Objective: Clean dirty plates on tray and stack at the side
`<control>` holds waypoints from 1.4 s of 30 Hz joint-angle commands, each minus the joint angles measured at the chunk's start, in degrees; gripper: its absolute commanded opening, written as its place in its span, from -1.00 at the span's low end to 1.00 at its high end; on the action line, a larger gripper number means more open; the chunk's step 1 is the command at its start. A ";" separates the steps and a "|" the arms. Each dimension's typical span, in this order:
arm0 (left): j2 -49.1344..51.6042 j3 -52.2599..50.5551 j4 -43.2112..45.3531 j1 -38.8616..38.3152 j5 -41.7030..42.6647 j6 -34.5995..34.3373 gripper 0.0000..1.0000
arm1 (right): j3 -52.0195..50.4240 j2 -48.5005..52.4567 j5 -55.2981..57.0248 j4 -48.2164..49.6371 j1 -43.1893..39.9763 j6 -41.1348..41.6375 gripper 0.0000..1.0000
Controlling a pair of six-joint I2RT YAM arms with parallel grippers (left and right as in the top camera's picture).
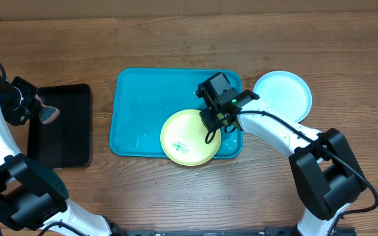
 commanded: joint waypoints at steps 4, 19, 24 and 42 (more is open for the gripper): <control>0.33 0.33 0.15 -0.48 0.85 1.36 -0.92 | -0.22 1.44 2.43 0.20 -1.31 -3.06 -0.39; 0.33 0.33 0.22 -0.48 0.83 1.36 -0.91 | 0.26 4.66 -3.34 4.00 0.63 0.50 -0.92; 0.33 0.33 0.22 -0.48 0.83 1.36 -0.91 | 0.26 4.63 -2.95 9.62 0.63 10.23 -0.93; 0.35 0.31 0.22 -0.87 0.81 2.84 -0.92 | 0.24 4.83 1.44 17.75 1.29 22.86 -0.43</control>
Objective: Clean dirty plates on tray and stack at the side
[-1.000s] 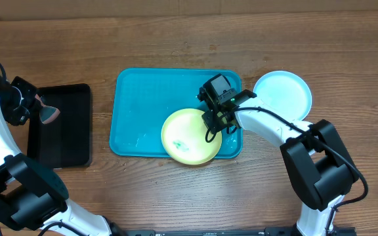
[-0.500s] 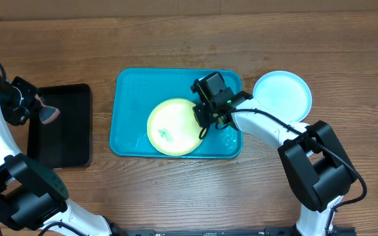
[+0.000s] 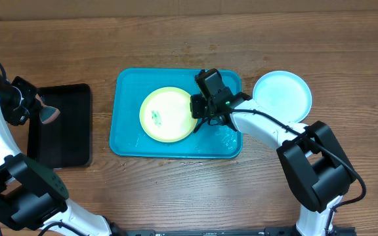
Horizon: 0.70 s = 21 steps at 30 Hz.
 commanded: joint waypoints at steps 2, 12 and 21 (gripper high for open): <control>0.35 0.31 0.20 -1.14 0.61 1.68 -0.91 | 0.13 1.36 2.67 1.25 0.17 -1.90 -0.34; 0.35 -0.39 0.33 -3.48 -9.07 -0.68 -0.92 | 0.13 7.06 -1.77 3.65 0.22 -15.43 -0.15; 0.35 -10.93 8.28 -3.48 -9.07 -0.76 -0.92 | 0.13 7.39 -1.99 3.37 0.26 -9.40 -0.81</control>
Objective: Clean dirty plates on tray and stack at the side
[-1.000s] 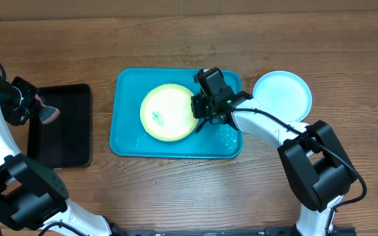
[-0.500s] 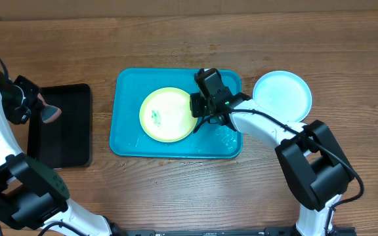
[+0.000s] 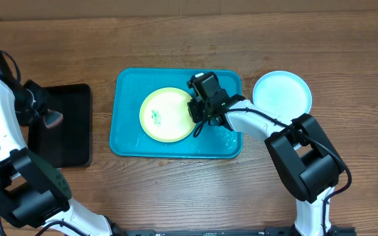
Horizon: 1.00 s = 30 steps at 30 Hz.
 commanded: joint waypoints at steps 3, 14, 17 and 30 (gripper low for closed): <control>0.35 -8.09 7.19 0.20 -1.68 -0.74 -0.91 | -0.11 2.14 -1.20 -1.09 0.26 4.70 -0.83; 0.35 -23.32 23.78 0.35 -1.77 -0.81 -0.71 | -0.11 2.14 -1.18 -1.46 0.26 4.68 -0.82; 0.35 -25.11 25.70 0.37 -1.79 -0.79 -0.24 | -0.11 2.14 -1.18 -1.49 0.26 4.66 -0.82; 0.35 -23.30 21.99 0.37 -0.96 -0.76 -0.07 | -0.11 2.14 -1.20 -1.44 0.26 4.66 -0.81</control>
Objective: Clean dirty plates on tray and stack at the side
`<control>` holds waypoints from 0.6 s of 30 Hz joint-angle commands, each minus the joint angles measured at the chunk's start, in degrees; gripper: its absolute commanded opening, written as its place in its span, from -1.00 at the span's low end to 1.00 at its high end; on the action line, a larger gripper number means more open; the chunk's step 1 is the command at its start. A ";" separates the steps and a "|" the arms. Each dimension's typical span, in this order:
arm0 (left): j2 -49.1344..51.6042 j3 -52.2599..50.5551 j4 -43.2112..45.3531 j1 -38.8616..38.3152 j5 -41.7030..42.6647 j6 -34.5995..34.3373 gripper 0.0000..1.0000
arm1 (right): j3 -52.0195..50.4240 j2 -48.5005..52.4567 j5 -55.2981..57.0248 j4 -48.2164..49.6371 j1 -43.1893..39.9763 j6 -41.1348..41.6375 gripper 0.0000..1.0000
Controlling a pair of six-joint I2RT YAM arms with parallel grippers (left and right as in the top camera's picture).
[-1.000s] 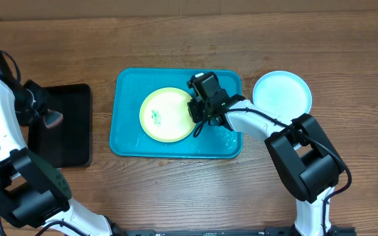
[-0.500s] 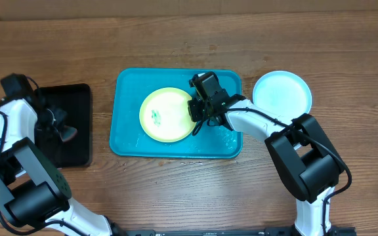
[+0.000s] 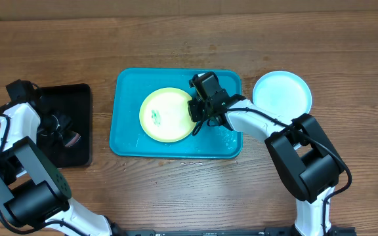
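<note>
A yellow plate (image 3: 166,117) with a green smear (image 3: 156,117) lies in the middle of the blue tray (image 3: 126,141). My right gripper (image 3: 195,111) sits at the plate's right rim and looks shut on it. A clean pale blue plate (image 3: 281,96) rests on the table just right of the tray. My left gripper (image 3: 64,131) is low over the black tray (image 3: 77,95) at the left, with a pinkish sponge (image 3: 75,138) at its tip, apparently shut on it.
The wooden table (image 3: 189,39) stretches behind and in front of both trays. A strip of bare wood separates the black tray from the blue tray. Some wet spots show on the blue tray's floor near its right front corner (image 3: 227,139).
My left arm has swung from the black tray's left edge to low over its middle, carrying the sponge with it. The right gripper and the yellow plate have not moved.
The yellow plate hung over the blue tray's front right edge with my right gripper at its rim. Then it lay in the tray's middle, and it has stayed there. My left gripper held the sponge by the black tray's left edge, and now holds it low over that tray.
</note>
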 commanded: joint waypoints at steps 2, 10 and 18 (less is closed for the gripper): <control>0.15 0.33 0.04 0.26 -1.29 -0.15 -0.07 | -0.26 2.14 -0.59 -0.68 0.28 0.24 -0.83; 0.15 -1.84 1.77 0.28 -1.66 -0.13 -0.04 | -0.26 2.12 -0.59 -0.68 0.28 0.24 -0.84; 0.13 -0.85 1.66 0.33 -1.62 0.33 -0.24 | -0.26 2.14 -0.59 -1.36 0.28 0.24 -0.84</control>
